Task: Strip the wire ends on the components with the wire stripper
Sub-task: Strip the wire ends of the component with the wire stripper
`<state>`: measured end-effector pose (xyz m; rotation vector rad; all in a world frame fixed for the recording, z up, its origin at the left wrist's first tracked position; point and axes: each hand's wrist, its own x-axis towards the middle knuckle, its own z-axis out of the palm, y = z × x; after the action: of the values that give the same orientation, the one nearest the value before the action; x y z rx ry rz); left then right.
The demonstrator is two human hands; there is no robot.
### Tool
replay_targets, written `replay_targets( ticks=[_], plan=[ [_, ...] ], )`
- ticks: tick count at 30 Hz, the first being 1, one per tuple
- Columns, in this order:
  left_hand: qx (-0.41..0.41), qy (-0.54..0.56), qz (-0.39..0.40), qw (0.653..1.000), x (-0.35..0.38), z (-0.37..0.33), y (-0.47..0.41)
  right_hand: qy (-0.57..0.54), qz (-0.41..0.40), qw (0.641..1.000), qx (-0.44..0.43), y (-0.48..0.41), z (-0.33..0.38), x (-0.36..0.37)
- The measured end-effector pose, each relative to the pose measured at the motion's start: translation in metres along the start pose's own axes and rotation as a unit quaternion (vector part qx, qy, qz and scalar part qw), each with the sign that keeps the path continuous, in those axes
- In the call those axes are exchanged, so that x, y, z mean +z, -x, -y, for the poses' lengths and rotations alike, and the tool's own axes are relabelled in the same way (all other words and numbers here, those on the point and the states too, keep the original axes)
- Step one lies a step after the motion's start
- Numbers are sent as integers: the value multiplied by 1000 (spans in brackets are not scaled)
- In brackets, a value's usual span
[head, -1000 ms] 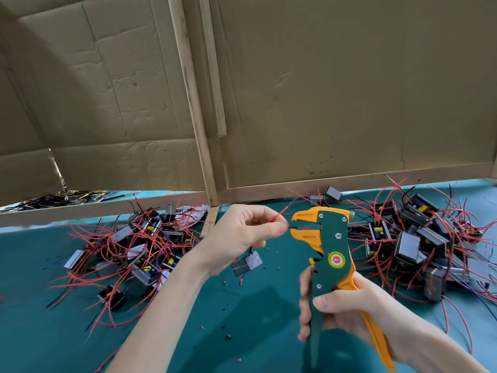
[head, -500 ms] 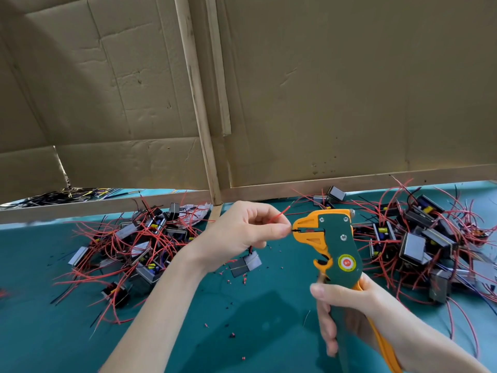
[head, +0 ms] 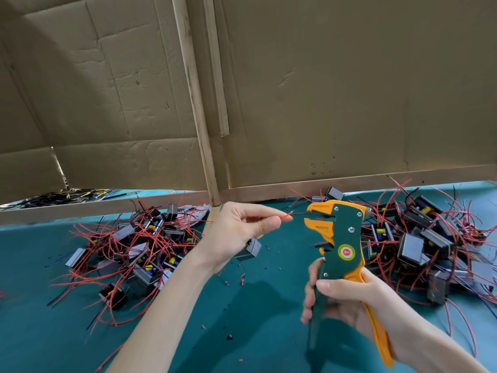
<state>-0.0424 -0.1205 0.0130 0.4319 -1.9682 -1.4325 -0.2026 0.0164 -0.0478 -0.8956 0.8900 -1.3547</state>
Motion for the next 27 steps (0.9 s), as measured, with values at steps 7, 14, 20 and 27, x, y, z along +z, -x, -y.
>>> replay_targets(
  ticks=[7, 14, 20, 27],
  plan=[
    [-3, -40, -2, 999, 1, -6, 1, 24, 50, 998, 9, 2, 1, 1],
    [-23, -74, 22, 997, 1, -11, 4, 44, 63, 997, 11, 5, 3, -1],
    [-39, -85, 54, 994, -3, -15, 5, 71, 63, 995, 20, 6, 3, 1],
    [-61, -86, 90, 990, -12, -16, 7, 131, 24, 991, 27, 9, -1, 8]
  ],
)
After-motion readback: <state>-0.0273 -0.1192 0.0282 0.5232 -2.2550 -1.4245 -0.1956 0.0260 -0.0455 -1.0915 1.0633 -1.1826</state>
